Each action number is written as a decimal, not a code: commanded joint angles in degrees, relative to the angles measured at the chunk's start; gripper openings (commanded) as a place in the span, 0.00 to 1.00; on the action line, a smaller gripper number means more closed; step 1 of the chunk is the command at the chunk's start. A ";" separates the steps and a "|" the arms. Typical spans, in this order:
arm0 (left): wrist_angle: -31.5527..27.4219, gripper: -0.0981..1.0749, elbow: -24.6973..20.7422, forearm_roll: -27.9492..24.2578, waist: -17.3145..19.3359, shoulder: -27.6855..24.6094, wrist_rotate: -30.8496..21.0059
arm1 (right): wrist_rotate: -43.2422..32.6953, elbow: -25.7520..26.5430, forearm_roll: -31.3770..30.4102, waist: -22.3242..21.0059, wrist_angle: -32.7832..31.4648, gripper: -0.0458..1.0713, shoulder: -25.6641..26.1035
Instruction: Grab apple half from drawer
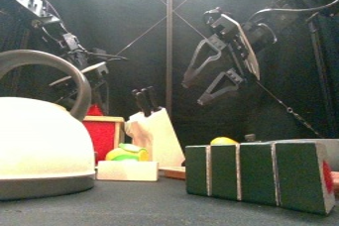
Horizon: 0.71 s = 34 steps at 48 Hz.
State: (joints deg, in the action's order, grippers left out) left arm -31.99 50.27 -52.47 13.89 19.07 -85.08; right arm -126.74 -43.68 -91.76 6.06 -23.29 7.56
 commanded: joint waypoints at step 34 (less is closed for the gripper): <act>0.00 0.74 0.79 -3.52 -2.46 5.10 0.18 | 0.00 0.53 -0.09 -0.09 -0.09 0.93 0.79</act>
State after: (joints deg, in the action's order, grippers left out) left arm -32.08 51.59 -55.63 11.69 23.64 -84.99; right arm -126.83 -43.68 -91.67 6.06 -23.29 7.56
